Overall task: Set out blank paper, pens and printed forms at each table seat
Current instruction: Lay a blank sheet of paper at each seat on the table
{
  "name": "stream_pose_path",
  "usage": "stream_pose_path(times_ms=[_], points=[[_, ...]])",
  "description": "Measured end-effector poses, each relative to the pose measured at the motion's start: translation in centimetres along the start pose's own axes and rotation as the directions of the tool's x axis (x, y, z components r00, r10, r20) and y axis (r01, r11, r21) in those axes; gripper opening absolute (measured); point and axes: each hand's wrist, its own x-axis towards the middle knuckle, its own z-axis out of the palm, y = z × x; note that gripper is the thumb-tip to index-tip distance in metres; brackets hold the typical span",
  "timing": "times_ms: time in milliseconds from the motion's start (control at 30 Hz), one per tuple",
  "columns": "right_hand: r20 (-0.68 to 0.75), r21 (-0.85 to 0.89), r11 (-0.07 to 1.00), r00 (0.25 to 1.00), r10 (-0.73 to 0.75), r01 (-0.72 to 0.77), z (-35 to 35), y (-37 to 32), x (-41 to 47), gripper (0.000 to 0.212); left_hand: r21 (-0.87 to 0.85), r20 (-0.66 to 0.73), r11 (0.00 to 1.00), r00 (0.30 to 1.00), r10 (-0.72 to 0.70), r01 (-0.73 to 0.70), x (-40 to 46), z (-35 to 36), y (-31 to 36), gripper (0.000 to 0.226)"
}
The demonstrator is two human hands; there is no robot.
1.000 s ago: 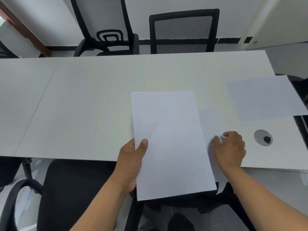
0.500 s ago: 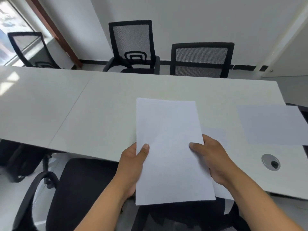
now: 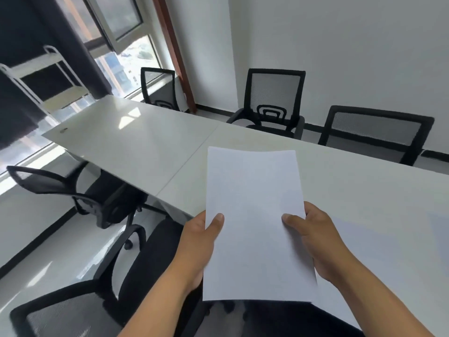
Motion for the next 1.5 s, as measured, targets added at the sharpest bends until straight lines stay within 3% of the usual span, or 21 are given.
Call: stream_pose_path(times_ms=[367, 567, 733, 1033, 1500], points=[[0.053, -0.134, 0.984, 0.993, -0.109, 0.115, 17.1, -0.7, -5.4, 0.015, -0.041, -0.088, 0.998, 0.995, 0.041, -0.045, -4.6, -17.0, -1.2, 0.030], [-0.024, -0.140, 0.978, 0.987, -0.160, 0.155, 30.2, 0.8, -9.6, 0.016, -0.041, -0.057, 0.997, 0.996, 0.070, -0.073, -5.6, -30.1, -1.9, 0.029], [-0.089, -0.138, 0.968, 0.971, -0.223, 0.210, 37.1, 0.1, -11.3, 0.018, -0.026, -0.016, 0.993, 0.993, 0.118, -0.119, -5.3, -36.6, -0.4, 0.029], [-0.228, -0.121, 0.960, 0.934, -0.276, 0.254, 37.6, -3.1, -10.2, 0.017, -0.007, 0.098, 0.986, 0.981, 0.166, -0.166, -1.4, -36.3, 3.4, 0.028], [-0.337, 0.001, 0.993, 0.935, -0.114, 0.121, 33.2, -1.1, 0.3, 0.016, 0.136, 0.182, 0.988, 0.982, 0.049, -0.075, 11.0, -30.5, 3.5, 0.027]])
